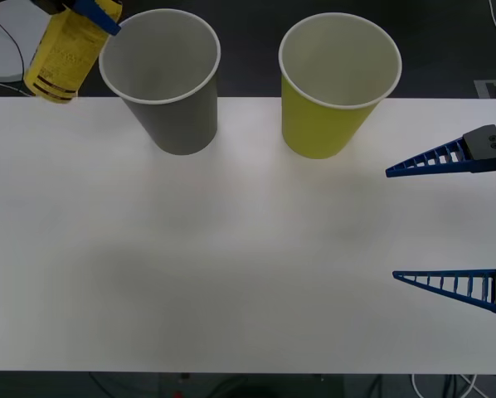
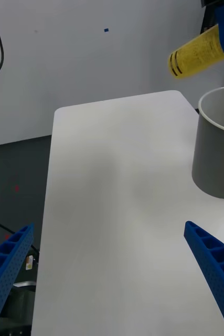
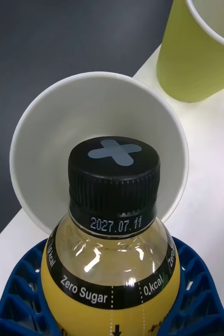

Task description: Put the can into the green bin and the plastic bottle into the gray bin

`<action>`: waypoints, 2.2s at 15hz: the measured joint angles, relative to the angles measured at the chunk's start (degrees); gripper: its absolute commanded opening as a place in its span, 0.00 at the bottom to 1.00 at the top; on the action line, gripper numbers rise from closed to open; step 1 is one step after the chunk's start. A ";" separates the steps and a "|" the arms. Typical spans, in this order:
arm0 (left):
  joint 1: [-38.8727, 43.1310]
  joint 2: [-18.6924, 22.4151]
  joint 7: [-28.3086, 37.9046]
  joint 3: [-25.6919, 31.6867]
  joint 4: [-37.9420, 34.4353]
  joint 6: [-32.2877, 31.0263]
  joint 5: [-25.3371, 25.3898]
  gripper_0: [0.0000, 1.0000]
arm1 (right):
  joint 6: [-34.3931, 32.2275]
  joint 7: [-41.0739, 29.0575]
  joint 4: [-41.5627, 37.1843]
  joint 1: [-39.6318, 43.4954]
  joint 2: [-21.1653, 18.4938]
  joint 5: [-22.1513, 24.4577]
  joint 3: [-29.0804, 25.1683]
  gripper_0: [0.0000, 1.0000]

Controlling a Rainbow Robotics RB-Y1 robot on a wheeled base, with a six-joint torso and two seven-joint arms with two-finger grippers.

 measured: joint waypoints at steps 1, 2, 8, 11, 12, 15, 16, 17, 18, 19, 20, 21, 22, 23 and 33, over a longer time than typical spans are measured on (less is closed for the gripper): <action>-0.89 -0.74 0.02 0.00 0.89 -0.70 -0.20 0.00 | 0.00 0.00 0.00 0.00 0.00 0.00 0.00 1.00; -1.68 -1.56 0.06 0.00 1.96 -1.05 -0.41 0.00 | 0.00 0.00 0.00 0.00 0.00 0.00 0.00 1.00; -5.27 -7.49 -0.02 0.00 9.20 -1.13 -2.77 0.00 | 0.00 0.00 0.00 0.00 0.00 0.00 0.00 1.00; -7.58 -10.82 -0.92 0.00 12.79 -2.10 -5.34 0.00 | 0.00 0.00 0.00 0.00 0.00 0.00 0.00 1.00; -8.59 -12.13 -1.18 0.00 14.33 -2.65 -6.60 0.00 | 0.00 0.00 0.00 0.00 0.00 0.00 0.00 1.00; -10.66 -15.90 -1.80 0.00 18.96 -2.67 -8.34 0.00 | 0.00 0.00 0.00 0.00 0.00 0.00 0.00 1.00; -11.31 -17.28 -1.91 0.00 20.65 -2.45 -8.74 0.00 | 0.00 0.00 0.00 0.00 0.00 0.00 0.00 1.00; -11.85 -18.41 -2.18 0.00 22.10 -2.29 -9.18 0.00 | 0.00 0.00 0.00 0.00 0.00 0.00 0.00 1.00; -12.19 -19.25 -2.48 0.00 23.15 -2.07 -9.56 0.00 | 0.00 0.00 0.00 0.00 0.00 0.00 0.00 1.00; -12.42 -19.98 -2.68 0.00 24.10 -1.73 -9.90 0.00 | 0.00 0.00 0.00 0.00 0.00 0.00 0.00 1.00; -12.54 -20.46 -2.83 0.00 24.64 -1.44 -10.22 0.00 | 0.00 0.00 0.00 0.00 0.00 0.00 0.00 1.00; -12.56 -20.83 -2.89 0.00 24.81 -1.21 -10.56 0.00 | 0.00 0.00 0.00 0.00 0.00 0.00 0.00 1.00; -12.56 -21.16 -2.88 0.03 24.83 -1.05 -10.85 0.00 | 0.00 0.00 0.00 0.00 0.00 0.00 0.00 1.00; -12.57 -21.39 -2.84 0.05 24.84 -0.96 -11.07 0.00 | 0.00 0.00 0.00 0.00 0.00 0.00 0.00 1.00; -12.43 -22.22 -3.71 0.01 24.86 -0.70 -11.18 1.00 | 0.00 0.00 0.00 0.00 0.00 0.00 0.00 1.00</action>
